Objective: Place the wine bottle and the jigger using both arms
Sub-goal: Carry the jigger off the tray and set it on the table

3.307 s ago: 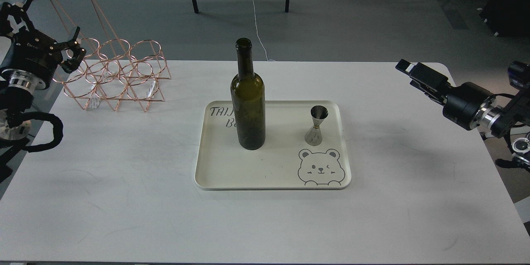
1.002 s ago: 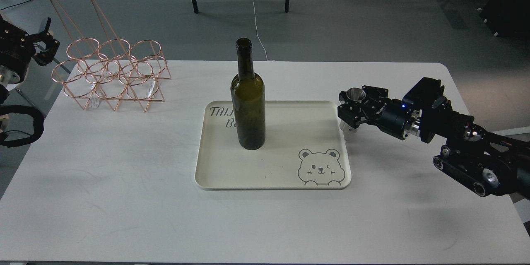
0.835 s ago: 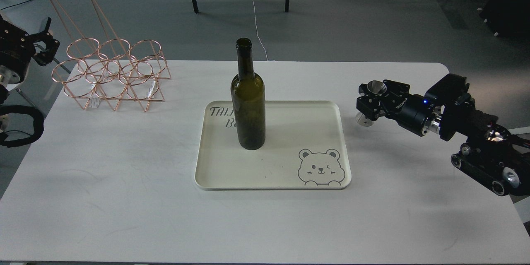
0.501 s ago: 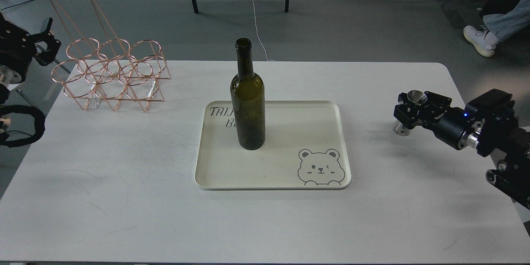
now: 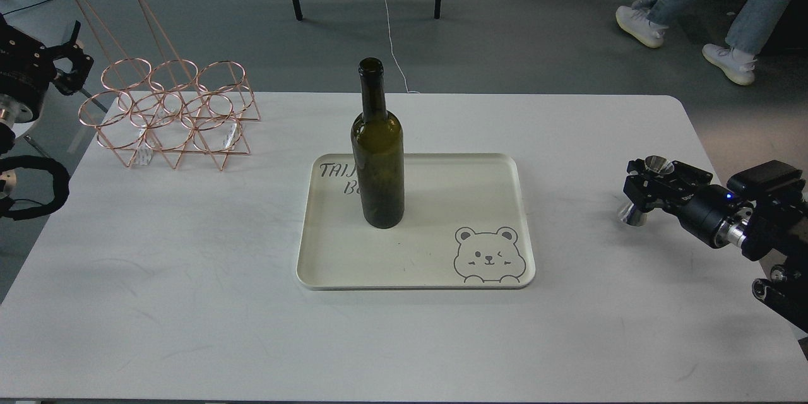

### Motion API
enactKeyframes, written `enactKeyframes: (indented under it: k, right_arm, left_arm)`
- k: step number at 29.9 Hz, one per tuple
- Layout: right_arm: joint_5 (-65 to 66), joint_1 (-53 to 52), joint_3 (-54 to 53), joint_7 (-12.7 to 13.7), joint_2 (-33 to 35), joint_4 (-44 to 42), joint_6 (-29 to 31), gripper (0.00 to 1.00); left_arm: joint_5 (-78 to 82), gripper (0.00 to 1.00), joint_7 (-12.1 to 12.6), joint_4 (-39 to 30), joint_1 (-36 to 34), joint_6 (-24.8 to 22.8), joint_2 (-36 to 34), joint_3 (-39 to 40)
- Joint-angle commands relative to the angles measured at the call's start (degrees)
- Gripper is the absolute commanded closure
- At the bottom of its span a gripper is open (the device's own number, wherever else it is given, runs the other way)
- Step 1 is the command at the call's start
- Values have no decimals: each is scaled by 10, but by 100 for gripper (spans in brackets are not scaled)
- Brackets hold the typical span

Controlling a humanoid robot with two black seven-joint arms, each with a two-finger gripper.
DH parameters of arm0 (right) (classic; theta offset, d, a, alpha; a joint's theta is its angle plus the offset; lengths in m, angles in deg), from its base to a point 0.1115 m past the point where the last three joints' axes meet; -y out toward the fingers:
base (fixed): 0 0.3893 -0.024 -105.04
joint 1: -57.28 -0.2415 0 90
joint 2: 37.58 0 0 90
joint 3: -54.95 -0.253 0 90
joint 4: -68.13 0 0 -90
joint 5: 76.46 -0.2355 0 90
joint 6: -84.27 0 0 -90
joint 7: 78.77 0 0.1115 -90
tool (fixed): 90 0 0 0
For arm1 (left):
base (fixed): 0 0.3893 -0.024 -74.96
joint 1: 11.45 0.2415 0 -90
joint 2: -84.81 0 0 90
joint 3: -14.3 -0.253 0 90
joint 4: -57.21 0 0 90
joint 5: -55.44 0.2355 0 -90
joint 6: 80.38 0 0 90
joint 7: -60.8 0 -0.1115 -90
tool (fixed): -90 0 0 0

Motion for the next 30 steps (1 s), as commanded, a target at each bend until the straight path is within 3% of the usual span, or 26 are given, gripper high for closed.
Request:
enactKeyframes:
  k: [1,3,9,13,20,23,26,30]
  right_arm:
    - [0,1,0,0,-3,0,-2,74]
    - [0,1,0,0,-3,2,-2,66]
    - [1,3,1,0,-3,2,-8,60]
    - [1,3,1,-6,-2,6,-17,47]
    - [1,1,31,-8,1,9,-35,37]
    - [0,2,31,-8,4,12,-45,27]
    - [-5,2,23,-8,13,22,-52,9]
    - [-28,-3,16,-8,30,41,-50,4]
  left_arm:
    - [0,1,0,0,0,0,0,0]
    - [0,1,0,0,0,0,0,0]
    - [0,1,0,0,0,-1,-1,-1]
    - [0,1,0,0,0,-2,-1,0]
    - [0,1,0,0,-1,-1,-1,0]
    - [0,1,0,0,-1,-2,-2,0]
    - [0,1,0,0,-2,-3,-3,0]
    - [0,1,0,-6,-3,-2,-14,0]
